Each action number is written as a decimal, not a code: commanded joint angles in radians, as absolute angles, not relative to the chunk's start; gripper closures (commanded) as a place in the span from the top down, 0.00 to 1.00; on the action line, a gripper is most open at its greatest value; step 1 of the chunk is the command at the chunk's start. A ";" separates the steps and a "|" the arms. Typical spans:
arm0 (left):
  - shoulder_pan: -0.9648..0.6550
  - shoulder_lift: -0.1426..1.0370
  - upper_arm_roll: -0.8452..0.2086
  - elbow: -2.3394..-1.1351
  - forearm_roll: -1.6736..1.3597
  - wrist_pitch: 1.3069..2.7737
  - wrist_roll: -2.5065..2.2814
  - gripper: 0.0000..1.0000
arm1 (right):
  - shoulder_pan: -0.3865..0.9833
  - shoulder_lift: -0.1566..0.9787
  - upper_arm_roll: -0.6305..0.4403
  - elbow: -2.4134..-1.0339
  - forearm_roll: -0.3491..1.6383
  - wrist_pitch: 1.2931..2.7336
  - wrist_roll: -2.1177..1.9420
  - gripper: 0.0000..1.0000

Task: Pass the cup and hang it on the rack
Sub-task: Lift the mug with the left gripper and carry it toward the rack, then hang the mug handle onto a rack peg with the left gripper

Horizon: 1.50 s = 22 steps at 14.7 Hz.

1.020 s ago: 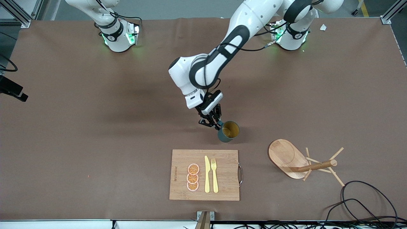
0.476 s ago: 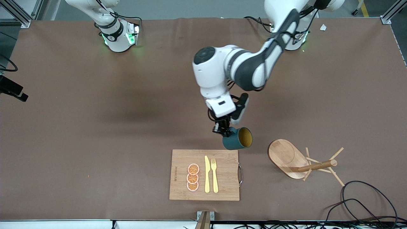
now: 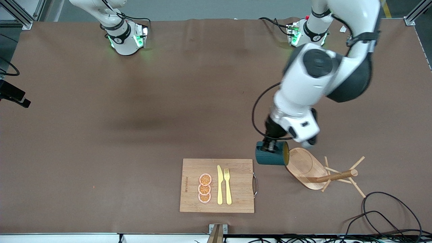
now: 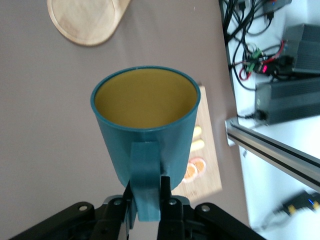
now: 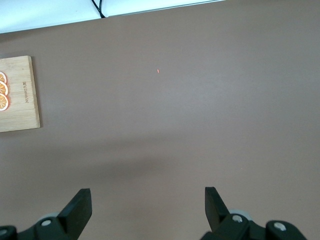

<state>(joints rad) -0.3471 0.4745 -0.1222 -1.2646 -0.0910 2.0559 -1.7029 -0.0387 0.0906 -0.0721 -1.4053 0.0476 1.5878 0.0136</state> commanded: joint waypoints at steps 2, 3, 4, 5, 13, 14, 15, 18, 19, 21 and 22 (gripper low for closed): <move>-0.226 0.442 -0.130 -1.295 -0.367 2.069 -1.556 0.00 | -0.057 0.094 -0.061 -1.394 0.044 1.582 0.008 1.00; -0.198 0.442 -0.129 -1.296 -0.430 2.068 -1.513 0.00 | -0.057 0.094 -0.061 -1.394 0.044 1.582 0.011 1.00; -0.171 0.445 -0.127 -1.296 -0.492 2.063 -1.464 0.00 | -0.057 0.094 -0.061 -1.394 0.043 1.582 0.011 1.00; -0.141 0.449 -0.127 -1.298 -0.559 2.056 -1.406 0.00 | -0.057 0.094 -0.061 -1.394 0.043 1.582 0.012 1.00; -0.049 0.495 -0.123 -1.307 -0.696 1.941 -1.123 0.00 | -0.055 0.094 -0.061 -1.394 0.044 1.583 0.014 1.00; -0.026 0.503 -0.123 -1.307 -0.698 1.909 -1.085 0.00 | -0.055 0.095 -0.061 -1.394 0.044 1.583 0.014 1.00; -0.009 0.511 -0.124 -1.307 -0.703 1.884 -1.044 0.00 | -0.055 0.095 -0.061 -1.394 0.043 1.583 0.014 1.00; 0.015 0.526 -0.123 -1.307 -0.701 1.856 -0.973 0.01 | -0.055 0.095 -0.061 -1.394 0.041 1.583 0.014 1.00; 0.021 0.534 -0.123 -1.307 -0.704 1.856 -0.973 0.01 | -0.057 0.095 -0.061 -1.394 0.041 1.583 0.009 1.00; 0.035 0.540 -0.121 -1.307 -0.710 1.856 -0.971 0.01 | -0.057 0.095 -0.061 -1.394 0.043 1.586 0.006 1.00; 0.050 0.546 -0.124 -1.307 -0.715 1.856 -0.971 0.01 | -0.057 0.095 -0.061 -1.394 0.043 1.586 0.006 1.00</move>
<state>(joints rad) 0.0271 0.5427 -0.1196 -1.3110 -0.6875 1.8696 -0.9865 -0.0395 0.0907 -0.0743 -1.4053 0.0476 1.5889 0.0137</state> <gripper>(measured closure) 0.789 0.000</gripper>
